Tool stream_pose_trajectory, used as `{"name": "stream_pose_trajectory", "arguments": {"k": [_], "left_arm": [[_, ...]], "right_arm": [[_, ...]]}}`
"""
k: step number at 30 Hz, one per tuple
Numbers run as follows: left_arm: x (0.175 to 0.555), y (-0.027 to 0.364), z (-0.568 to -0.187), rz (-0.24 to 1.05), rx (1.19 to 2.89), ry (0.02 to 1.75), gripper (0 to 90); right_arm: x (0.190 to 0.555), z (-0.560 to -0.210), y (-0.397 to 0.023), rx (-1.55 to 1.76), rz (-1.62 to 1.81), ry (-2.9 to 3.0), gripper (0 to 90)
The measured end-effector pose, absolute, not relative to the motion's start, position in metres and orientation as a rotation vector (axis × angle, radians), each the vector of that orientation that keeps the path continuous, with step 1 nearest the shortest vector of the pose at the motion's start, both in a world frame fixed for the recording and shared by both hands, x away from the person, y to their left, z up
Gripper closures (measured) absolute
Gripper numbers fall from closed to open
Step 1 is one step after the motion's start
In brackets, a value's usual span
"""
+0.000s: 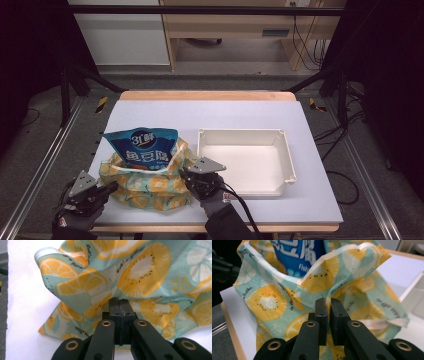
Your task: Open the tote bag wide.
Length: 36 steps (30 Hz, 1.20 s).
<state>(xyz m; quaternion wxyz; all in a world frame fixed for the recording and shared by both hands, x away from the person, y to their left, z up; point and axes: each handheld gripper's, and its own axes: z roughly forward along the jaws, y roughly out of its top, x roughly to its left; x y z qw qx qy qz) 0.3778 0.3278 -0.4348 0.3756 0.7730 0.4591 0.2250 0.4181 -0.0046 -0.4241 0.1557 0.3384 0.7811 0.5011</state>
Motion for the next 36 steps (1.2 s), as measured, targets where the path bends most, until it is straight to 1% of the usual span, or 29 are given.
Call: {"name": "stream_pose_trajectory", "arguments": {"k": [13, 20, 25, 27, 30, 32, 36], "left_arm": [[0.382, 0.324, -0.445, 0.552, 2.04, 1.207, 90.0], [0.383, 0.323, -0.449, 0.545, 2.049, 1.216, 90.0], [0.383, 0.323, -0.45, 0.548, 2.049, 1.214, 89.5], [0.384, 0.323, -0.45, 0.548, 2.045, 1.22, 86.5], [0.382, 0.323, -0.448, 0.552, 2.02, 1.214, 78.2], [0.381, 0.324, -0.445, 0.561, 2.003, 1.207, 70.8], [0.376, 0.327, -0.438, 0.589, 1.95, 1.203, 61.9]], "right_arm": [[0.409, -0.453, 0.005, 0.988, 1.381, 2.283, 86.2], [0.407, -0.462, 0.007, 1.001, 1.343, 2.307, 86.0], [0.406, -0.467, 0.008, 1.003, 1.32, 2.33, 84.3], [0.406, -0.469, 0.009, 1.001, 1.316, 2.336, 84.1], [0.406, -0.474, 0.01, 1.009, 1.296, 2.348, 83.7], [0.406, -0.476, 0.01, 1.011, 1.286, 2.357, 83.2], [0.406, -0.48, 0.011, 1.01, 1.27, 2.366, 81.6]]}}
